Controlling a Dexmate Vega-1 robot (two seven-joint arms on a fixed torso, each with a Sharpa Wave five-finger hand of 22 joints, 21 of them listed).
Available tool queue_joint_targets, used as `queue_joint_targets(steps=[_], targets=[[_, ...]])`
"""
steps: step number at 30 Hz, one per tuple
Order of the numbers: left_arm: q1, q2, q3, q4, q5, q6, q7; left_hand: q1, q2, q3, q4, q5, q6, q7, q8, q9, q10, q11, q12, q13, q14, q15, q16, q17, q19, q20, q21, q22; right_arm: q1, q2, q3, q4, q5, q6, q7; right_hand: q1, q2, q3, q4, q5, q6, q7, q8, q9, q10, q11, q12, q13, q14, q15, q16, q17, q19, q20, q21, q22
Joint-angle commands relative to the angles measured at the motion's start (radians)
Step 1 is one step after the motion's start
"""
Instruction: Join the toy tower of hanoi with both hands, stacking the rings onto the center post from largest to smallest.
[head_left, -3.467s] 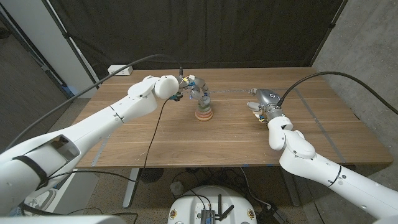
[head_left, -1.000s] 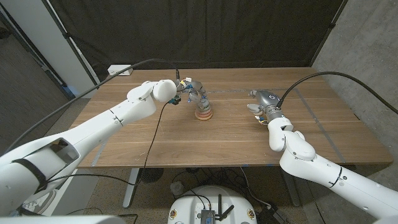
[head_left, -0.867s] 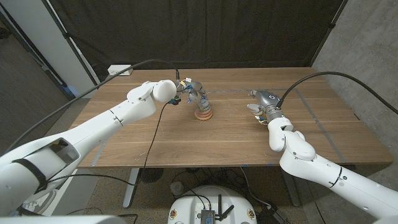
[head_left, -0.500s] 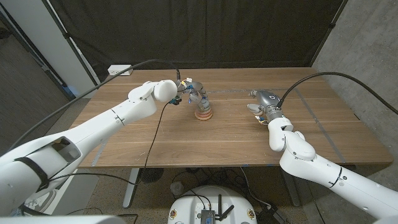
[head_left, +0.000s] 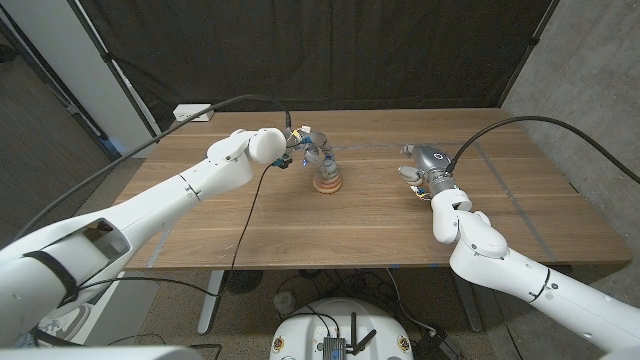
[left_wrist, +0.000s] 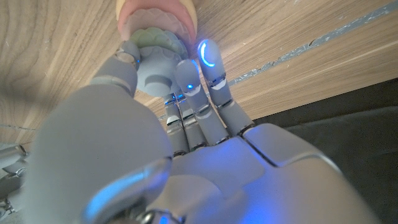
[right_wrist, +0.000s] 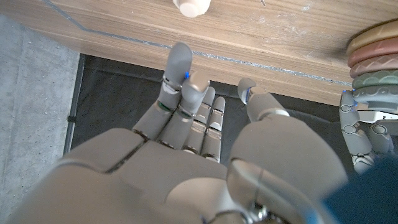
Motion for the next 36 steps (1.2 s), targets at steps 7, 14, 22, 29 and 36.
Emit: queue_joint_targets(steps=[7, 14, 22, 29, 36], targets=[[-0.028, -0.003, 0.028, -0.025, 0.088, 0.014, -0.067, -0.055, -0.028, -0.034, 0.004, 0.009, -0.128, 0.015, -0.013, -0.002, -0.091, -0.023, -0.014, -0.001, -0.041, -0.024, -0.044, -0.057, -0.037, -0.108, -0.015, -0.018, -0.006, 0.0, 0.006, 0.0, 0.008, 0.008, -0.01, -0.007, 0.007, 0.01, -0.002, 0.006, 0.009, -0.001, -0.002, 0.002, 0.004, -0.001, 0.0, 0.005, 0.01, -0.029, 0.007, 0.002, 0.006, -0.082, 0.003, 0.001], [-0.028, -0.005, 0.026, -0.033, 0.102, 0.02, -0.088, -0.088, -0.038, -0.058, 0.008, 0.009, -0.233, 0.045, -0.016, -0.007, -0.197, 0.012, -0.012, 0.01, -0.066, -0.023, -0.06, -0.088, -0.064, -0.106, -0.023, -0.022, -0.01, -0.004, 0.01, -0.005, 0.011, 0.005, -0.012, -0.007, 0.007, 0.011, -0.003, 0.007, 0.01, -0.003, -0.002, 0.002, 0.005, 0.0, 0.0, 0.005, 0.007, -0.029, 0.005, -0.001, 0.006, -0.082, 0.003, 0.001], [-0.027, 0.0, 0.02, -0.051, 0.116, 0.038, -0.114, -0.11, -0.042, -0.07, 0.009, 0.009, -0.311, 0.07, -0.016, -0.013, -0.271, 0.045, -0.012, 0.013, -0.086, -0.023, -0.061, -0.091, -0.084, -0.106, -0.031, -0.024, -0.007, -0.006, 0.007, -0.004, 0.01, 0.01, -0.009, -0.009, 0.008, 0.012, -0.003, 0.009, 0.01, -0.002, -0.002, 0.002, 0.005, 0.0, 0.0, 0.005, 0.011, -0.029, 0.01, 0.003, 0.006, -0.082, 0.003, 0.002], [-0.011, 0.017, 0.001, -0.079, 0.117, 0.054, -0.117, -0.121, -0.044, -0.076, 0.01, 0.009, -0.336, 0.076, -0.011, -0.017, -0.293, 0.054, -0.007, 0.013, -0.106, -0.023, -0.069, -0.097, -0.096, -0.105, -0.036, -0.025, -0.006, -0.006, 0.007, -0.007, 0.007, 0.007, -0.008, -0.01, 0.008, 0.013, -0.005, 0.011, 0.009, -0.001, -0.004, 0.003, 0.004, -0.001, 0.0, 0.007, 0.005, -0.03, 0.004, -0.003, 0.006, -0.082, 0.003, 0.002], [0.036, 0.05, -0.046, -0.119, 0.098, 0.072, -0.073, -0.125, -0.039, -0.078, 0.01, 0.01, -0.312, 0.073, 0.004, -0.02, -0.277, 0.05, 0.004, 0.01, -0.109, -0.023, -0.067, -0.097, -0.096, -0.107, -0.035, -0.025, -0.009, -0.008, 0.012, -0.011, 0.01, 0.014, -0.011, -0.013, 0.007, 0.013, -0.004, 0.012, 0.035, -0.004, 0.008, 0.006, 0.006, 0.0, 0.0, 0.006, 0.01, -0.029, 0.011, 0.003, 0.006, -0.081, 0.003, 0.001]])
